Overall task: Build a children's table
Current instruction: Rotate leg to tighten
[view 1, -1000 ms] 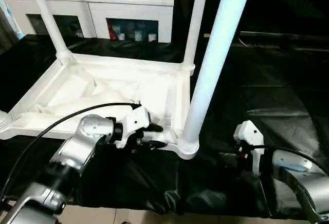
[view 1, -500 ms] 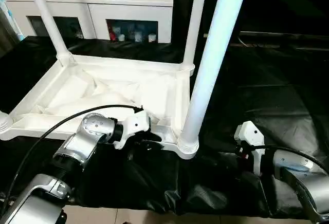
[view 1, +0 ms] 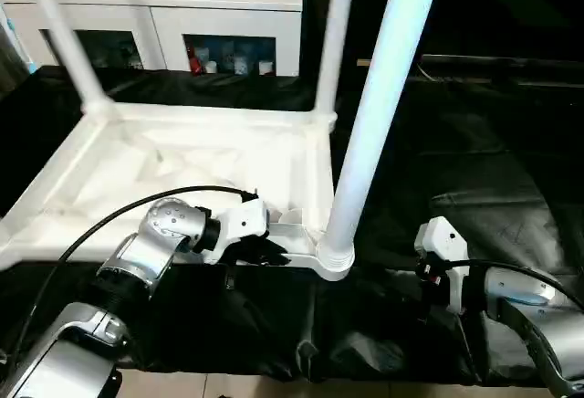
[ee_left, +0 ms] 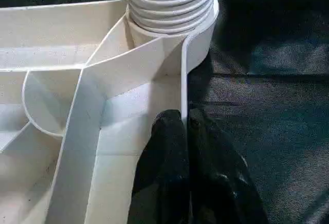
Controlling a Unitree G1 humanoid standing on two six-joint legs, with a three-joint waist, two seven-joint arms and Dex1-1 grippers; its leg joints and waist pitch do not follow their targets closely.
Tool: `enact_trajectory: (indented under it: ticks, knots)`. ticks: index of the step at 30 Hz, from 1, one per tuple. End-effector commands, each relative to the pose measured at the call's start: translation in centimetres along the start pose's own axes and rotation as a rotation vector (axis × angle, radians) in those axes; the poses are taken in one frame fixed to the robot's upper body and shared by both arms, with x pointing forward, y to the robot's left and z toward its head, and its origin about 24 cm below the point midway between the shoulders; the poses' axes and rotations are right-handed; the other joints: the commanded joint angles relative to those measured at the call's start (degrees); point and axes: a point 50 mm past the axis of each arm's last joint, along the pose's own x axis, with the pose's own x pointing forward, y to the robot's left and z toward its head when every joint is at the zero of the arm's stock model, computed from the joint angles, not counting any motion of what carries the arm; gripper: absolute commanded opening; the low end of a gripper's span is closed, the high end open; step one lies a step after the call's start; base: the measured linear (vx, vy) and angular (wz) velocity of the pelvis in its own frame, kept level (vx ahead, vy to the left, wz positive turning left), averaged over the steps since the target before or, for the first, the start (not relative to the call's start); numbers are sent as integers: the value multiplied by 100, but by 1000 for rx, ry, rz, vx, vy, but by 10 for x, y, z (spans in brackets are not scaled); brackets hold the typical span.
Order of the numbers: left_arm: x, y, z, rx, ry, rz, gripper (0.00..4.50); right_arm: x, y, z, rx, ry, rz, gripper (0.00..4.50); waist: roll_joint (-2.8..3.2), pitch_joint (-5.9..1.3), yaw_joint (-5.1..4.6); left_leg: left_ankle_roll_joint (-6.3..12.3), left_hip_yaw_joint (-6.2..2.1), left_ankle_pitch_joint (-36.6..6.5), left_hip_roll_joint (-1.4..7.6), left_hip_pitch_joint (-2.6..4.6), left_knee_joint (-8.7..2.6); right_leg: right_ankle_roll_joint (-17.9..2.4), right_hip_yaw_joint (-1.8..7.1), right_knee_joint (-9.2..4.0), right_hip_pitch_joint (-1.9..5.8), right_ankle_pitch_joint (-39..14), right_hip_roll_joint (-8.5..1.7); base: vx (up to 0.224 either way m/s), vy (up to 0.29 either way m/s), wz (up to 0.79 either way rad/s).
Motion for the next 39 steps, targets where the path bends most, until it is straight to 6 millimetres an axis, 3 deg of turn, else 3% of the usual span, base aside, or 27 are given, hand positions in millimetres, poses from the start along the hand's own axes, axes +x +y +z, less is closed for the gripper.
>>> enact_trajectory:
  ticks: [1,13,16,22,29,34,35,39]
  knots:
    - [-3,0,-4,-24,26,10,2,-1,-2,3,-16,-5,-1,450,-6,-330,40,294,-313,-1077,573,147,-388,-1547,375,-414,196,-458,-681,0,0,0]
    - [7,-9,-2,-68,-25,102,2,7,-11,7,22,-46,-95,450,8,-338,29,225,-312,-1068,581,161,-394,-1553,377,-407,180,-470,-668,0,0,0]
    - [13,-11,4,-84,-47,138,2,14,-10,6,23,-40,-88,450,10,-336,27,245,-310,-1022,578,146,-398,-1540,376,-392,186,-352,-657,0,0,0]
    - [19,-16,12,-108,-46,155,2,32,-16,10,1,-26,-113,450,37,-325,3,193,-314,-1086,556,150,-388,-1466,379,-444,175,-709,-653,0,0,0]
    - [22,-18,14,-101,-24,160,2,43,-26,13,-11,-5,-125,450,33,-356,-5,287,-312,-812,548,127,-379,-1515,365,-379,195,-181,-634,0,0,0]
    - [21,-18,14,-104,-12,170,2,48,-28,16,-12,-14,-117,450,30,-344,1,297,-309,-878,553,131,-378,-1504,367,-396,191,-332,-646,0,0,0]
    - [21,-18,13,-107,-10,171,0,49,-29,17,-13,-20,-114,420,34,-339,-9,262,-309,-942,554,139,-385,-1497,366,-404,180,-427,-635,0,0,0]
    - [19,-18,12,-110,-1,173,0,53,-31,18,-19,-31,-111,386,32,-350,-14,252,-304,-902,545,131,-375,-1496,374,-397,187,-361,-640,0,0,0]
